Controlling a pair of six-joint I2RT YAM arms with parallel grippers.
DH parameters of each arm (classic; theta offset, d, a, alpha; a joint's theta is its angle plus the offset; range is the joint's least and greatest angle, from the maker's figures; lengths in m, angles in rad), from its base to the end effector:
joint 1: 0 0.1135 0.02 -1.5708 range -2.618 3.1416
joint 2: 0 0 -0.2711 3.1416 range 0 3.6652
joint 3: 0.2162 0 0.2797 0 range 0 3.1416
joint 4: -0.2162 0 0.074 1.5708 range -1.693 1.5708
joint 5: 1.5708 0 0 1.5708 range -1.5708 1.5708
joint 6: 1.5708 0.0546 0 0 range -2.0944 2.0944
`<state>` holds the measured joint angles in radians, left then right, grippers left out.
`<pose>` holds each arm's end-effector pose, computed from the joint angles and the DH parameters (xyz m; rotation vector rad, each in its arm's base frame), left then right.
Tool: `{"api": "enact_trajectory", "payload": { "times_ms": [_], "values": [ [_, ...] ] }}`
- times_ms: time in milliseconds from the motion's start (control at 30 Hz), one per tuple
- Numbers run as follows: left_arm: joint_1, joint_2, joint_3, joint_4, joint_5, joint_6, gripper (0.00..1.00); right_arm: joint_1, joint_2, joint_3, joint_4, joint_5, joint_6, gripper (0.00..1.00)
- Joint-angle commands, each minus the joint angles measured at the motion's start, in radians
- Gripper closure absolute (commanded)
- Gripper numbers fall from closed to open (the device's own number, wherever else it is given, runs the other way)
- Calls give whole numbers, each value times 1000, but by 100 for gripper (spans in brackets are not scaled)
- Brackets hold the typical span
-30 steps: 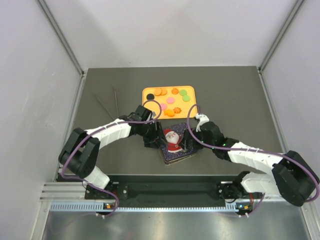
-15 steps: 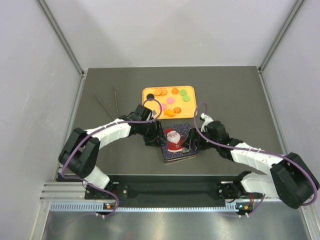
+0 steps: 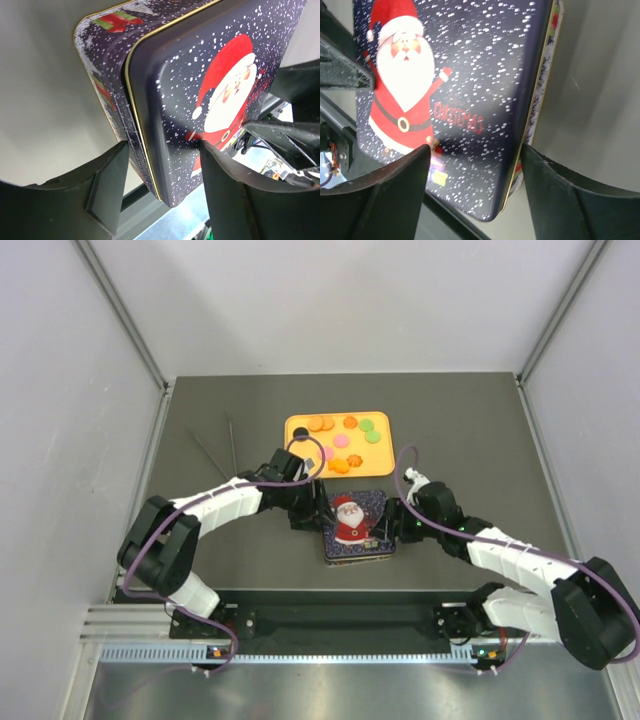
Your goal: Pack the cookies
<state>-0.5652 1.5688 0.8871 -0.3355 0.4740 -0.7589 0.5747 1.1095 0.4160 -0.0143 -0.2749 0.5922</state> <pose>0.2686 -0.1999 0.1548 -0.0799 2.8178 -1.0269 0.1967 0.1450 0.1455 -0.1327 2.4172 0.8917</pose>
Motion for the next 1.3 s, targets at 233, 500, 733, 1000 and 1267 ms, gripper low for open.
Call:
{"api": "enact_trajectory", "payload": {
  "times_ms": [233,500,733,1000,1267],
  "values": [
    [1,-4,-5,75,-57,20,25,8,-69,73,-69,-27,-42,15],
    [-1,-12,-8,89,-35,13,25,8,-83,81,-82,-24,-40,20],
    [-7,-6,-16,105,-20,9,25,8,-100,76,-84,-18,-34,30],
    [-19,5,-17,112,-24,10,25,8,-119,66,-87,-10,-31,43],
    [-25,11,-23,115,-28,9,25,8,-132,55,-87,8,-35,52]
  ]
}}
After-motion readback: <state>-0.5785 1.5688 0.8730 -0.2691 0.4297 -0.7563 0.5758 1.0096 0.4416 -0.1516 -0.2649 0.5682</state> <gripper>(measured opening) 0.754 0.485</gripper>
